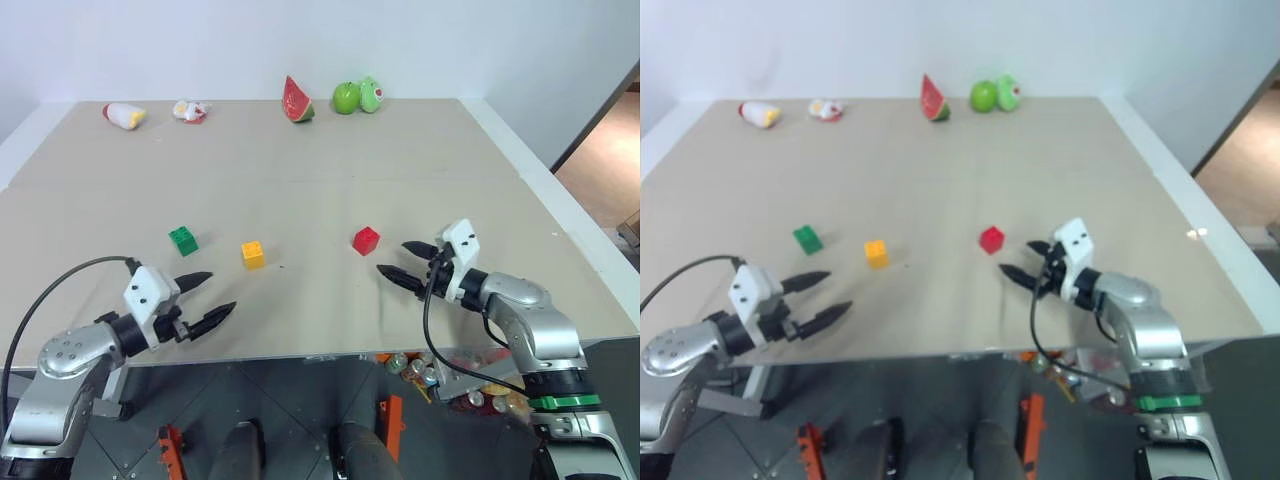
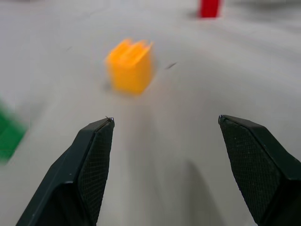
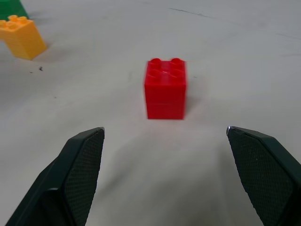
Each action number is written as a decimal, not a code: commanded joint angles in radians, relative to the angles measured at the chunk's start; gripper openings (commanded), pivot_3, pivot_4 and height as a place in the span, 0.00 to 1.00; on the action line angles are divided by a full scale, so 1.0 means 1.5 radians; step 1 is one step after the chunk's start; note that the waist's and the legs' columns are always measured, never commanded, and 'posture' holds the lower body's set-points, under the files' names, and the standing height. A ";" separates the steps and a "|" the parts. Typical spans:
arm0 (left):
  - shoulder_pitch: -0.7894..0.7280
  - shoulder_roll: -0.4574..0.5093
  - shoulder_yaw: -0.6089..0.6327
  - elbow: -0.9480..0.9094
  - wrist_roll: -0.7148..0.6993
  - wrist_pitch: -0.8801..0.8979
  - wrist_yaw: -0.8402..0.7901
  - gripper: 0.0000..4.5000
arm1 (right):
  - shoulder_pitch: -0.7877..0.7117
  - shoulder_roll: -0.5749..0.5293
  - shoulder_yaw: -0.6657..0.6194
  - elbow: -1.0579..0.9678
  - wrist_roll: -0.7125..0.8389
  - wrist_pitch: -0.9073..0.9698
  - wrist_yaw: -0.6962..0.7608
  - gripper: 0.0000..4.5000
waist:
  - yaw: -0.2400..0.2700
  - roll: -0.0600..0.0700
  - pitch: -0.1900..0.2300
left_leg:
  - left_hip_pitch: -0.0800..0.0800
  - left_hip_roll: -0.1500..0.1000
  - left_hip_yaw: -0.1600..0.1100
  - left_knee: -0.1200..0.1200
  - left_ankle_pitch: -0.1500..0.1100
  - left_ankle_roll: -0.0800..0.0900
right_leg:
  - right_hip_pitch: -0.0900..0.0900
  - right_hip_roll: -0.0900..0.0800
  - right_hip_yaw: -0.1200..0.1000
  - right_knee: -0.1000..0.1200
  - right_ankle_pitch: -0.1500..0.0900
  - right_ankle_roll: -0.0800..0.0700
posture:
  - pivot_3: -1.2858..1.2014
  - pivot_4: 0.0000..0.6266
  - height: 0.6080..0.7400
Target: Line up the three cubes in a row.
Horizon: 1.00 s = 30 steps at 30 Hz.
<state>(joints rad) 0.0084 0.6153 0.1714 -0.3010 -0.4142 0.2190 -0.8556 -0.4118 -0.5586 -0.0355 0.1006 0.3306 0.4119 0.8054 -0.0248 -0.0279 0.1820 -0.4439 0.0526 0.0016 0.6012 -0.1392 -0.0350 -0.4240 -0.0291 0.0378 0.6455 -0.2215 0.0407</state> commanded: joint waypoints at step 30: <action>-0.052 -0.053 -0.043 -0.062 -0.040 0.044 0.067 0.81 | -0.259 0.114 0.045 0.412 -0.118 -0.216 0.043 0.96 | -0.001 0.000 0.000 | 0.002 0.001 0.001 0.001 0.000 0.001 | 0.000 0.004 0.005 0.002 0.002 0.001 | 0.52 0.24 1.00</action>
<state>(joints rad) -0.0734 0.5333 0.0818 -0.3551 -0.4700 0.3035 -0.7632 -0.7663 -0.3887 0.0396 0.7150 0.1545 0.1089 0.8654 -0.0264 -0.0279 0.1820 -0.4417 0.0543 0.0024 0.6028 -0.1387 -0.0342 -0.4233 -0.0228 0.0459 0.6479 -0.2185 0.0426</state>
